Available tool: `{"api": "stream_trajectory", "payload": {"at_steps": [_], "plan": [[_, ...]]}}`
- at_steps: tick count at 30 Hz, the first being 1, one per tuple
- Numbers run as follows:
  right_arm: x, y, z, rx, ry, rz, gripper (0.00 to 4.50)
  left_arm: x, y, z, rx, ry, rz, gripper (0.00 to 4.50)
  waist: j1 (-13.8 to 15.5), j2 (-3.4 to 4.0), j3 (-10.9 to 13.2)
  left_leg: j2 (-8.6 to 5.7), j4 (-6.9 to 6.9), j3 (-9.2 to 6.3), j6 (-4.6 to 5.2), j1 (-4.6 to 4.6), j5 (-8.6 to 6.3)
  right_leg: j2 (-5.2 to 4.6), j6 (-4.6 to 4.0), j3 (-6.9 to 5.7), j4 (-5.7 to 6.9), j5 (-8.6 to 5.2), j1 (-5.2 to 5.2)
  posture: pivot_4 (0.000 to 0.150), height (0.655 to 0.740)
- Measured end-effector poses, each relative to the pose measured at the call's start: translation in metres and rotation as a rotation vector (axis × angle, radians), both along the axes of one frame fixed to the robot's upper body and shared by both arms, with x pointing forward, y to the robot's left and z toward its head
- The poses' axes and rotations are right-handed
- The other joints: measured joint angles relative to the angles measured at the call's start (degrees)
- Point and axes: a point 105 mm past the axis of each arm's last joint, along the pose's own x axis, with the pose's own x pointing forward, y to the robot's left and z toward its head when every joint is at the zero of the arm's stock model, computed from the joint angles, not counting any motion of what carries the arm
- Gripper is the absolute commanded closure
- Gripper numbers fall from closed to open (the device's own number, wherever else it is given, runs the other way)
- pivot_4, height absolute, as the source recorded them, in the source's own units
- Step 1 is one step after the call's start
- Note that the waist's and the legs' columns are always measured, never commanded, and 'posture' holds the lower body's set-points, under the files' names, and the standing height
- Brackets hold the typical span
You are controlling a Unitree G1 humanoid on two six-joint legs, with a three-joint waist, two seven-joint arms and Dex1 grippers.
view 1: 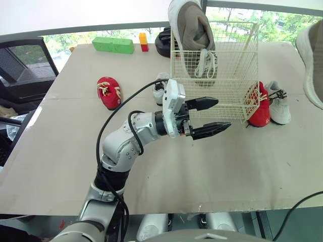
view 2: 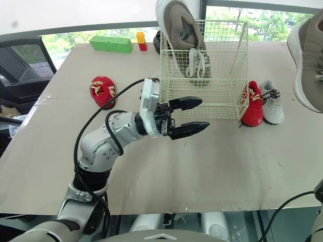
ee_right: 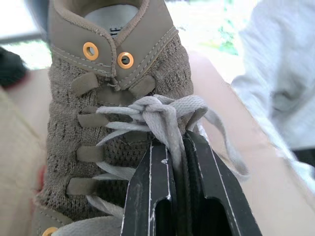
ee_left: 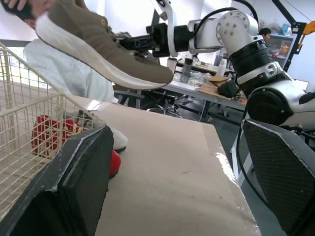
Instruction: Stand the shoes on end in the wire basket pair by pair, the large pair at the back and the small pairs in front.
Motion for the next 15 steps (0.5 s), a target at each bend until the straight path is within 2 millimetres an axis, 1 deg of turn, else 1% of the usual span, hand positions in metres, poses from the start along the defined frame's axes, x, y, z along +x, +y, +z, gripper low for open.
{"api": "stream_trajectory", "payload": {"at_steps": [1, 3, 5, 8, 10, 13, 14, 15], "plan": [[0.002, 0.005, 0.004, 0.003, -0.021, 0.013, 4.44, 0.0, 0.0, 0.0, 0.0, 0.001, 0.001, 0.0, 0.0, 0.0, 0.0, 0.0, 0.0, 0.0, 0.0, 0.0, 0.0, 0.0, 0.0, -0.01, 0.0, 0.0, -0.01, 0.15, 0.74], [0.007, 0.022, 0.022, 0.029, -0.1, 0.057, 4.44, 0.001, 0.001, 0.0, -0.005, 0.002, 0.01, 0.0, 0.0, 0.01, 0.0, 0.0, -0.02, -0.01, 0.0, -0.02, 0.0, 0.0, 0.0, -0.02, 0.0, 0.0, -0.04, 0.15, 0.74], [0.018, 0.048, 0.048, 0.096, -0.222, 0.127, 4.44, 0.006, 0.005, 0.004, -0.036, 0.007, 0.051, 0.0, -0.4, 0.03, 0.0, 0.03, -0.04, 0.07, 0.0, -0.02, 0.0, 0.01, 0.0, 0.1, 0.04, 0.01, -0.13, 0.15, 0.74], [0.028, 0.079, 0.079, 0.138, -0.369, 0.208, 4.44, 0.007, 0.01, 0.008, -0.076, -0.003, 0.104, 0.0, -0.1, 0.04, 0.0, 0.04, -0.07, -0.01, -0.02, -0.05, 0.0, 0.01, 0.0, -0.01, 0.02, 0.0, -0.15, 0.15, 0.74], [0.041, 0.11, 0.102, 0.221, -0.537, 0.281, 4.44, 0.01, 0.019, 0.011, -0.12, -0.007, 0.183, 0.0, -0.4, 0.04, 0.0, 0.04, -0.1, 0.09, -0.04, -0.12, 0.01, 0.02, 0.01, 0.12, 0.07, 0.01, -0.31, 0.15, 0.74], [0.06, 0.143, 0.123, 0.258, -0.651, 0.333, 4.44, 0.009, 0.029, 0.016, -0.15, -0.042, 0.247, 0.0, 0.0, 0.03, 0.0, 0.04, -0.1, 0.07, -0.21, -0.18, 0.12, 0.01, 0.01, 0.05, 0.07, 0.02, -0.36, 0.15, 0.74], [0.064, 0.149, 0.125, 0.251, -0.669, 0.337, 4.44, 0.009, 0.033, 0.017, -0.144, -0.049, 0.263, 0.0, 0.1, 0.02, 0.0, 0.03, -0.09, 0.01, -0.22, -0.21, 0.12, 0.0, 0.01, -0.02, 0.04, 0.02, -0.36, 0.15, 0.74], [0.074, 0.158, 0.126, 0.241, -0.687, 0.34, 4.44, 0.01, 0.039, 0.018, -0.141, -0.055, 0.294, 0.0, 0.2, 0.02, 0.0, -0.03, -0.08, 0.02, -0.24, -0.21, 0.14, -0.03, 0.01, 0.0, 0.02, 0.02, -0.35, 0.15, 0.74]]}}
